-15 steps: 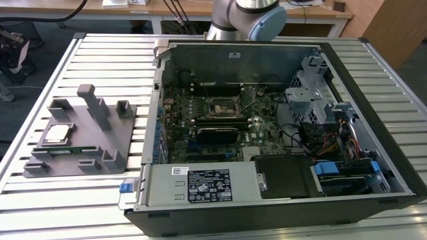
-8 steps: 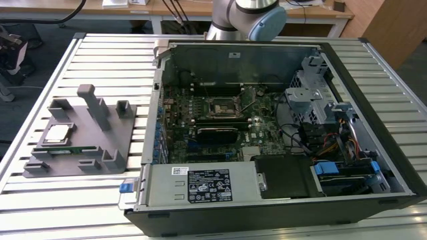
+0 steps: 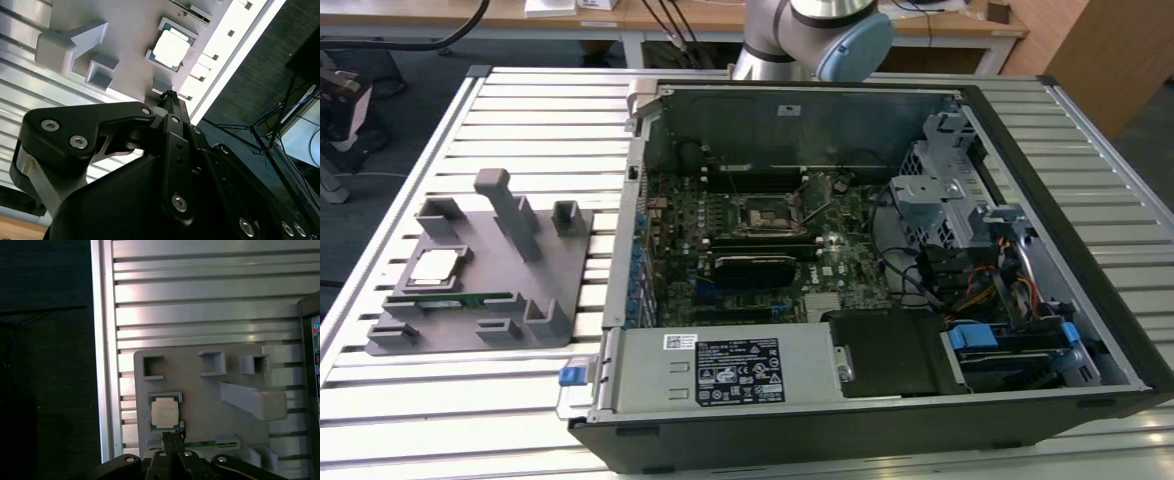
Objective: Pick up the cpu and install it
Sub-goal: 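Reach for the cpu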
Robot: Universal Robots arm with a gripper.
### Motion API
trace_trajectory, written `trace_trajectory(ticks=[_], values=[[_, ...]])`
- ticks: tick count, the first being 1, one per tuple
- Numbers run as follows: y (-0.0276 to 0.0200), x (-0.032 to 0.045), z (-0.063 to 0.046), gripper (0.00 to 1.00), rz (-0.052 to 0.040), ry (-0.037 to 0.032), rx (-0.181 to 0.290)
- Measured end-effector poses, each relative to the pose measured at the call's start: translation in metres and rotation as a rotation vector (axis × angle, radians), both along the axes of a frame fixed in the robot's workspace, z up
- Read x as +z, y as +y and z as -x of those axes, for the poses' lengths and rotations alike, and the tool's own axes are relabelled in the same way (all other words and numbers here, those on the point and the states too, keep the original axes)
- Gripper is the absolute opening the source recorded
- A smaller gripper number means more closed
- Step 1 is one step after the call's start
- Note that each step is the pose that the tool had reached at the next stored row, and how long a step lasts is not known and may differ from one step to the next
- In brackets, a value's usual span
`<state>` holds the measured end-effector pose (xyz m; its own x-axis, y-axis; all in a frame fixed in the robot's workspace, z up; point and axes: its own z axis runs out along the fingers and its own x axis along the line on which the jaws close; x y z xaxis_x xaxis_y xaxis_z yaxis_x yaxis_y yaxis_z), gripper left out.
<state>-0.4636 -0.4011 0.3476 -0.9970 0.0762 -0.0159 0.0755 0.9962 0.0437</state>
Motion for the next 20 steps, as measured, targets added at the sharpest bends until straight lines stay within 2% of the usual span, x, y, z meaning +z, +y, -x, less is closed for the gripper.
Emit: trace_trajectory(ticks=[14,16,20], values=[[-0.0019,-0.0027,0.004,0.11,0.0000,0.0020,0.000],[-0.0039,-0.0036,0.004,0.11,0.0000,0.0025,0.000],[-0.0109,-0.0071,0.001,0.11,-0.0002,0.0041,0.000]])
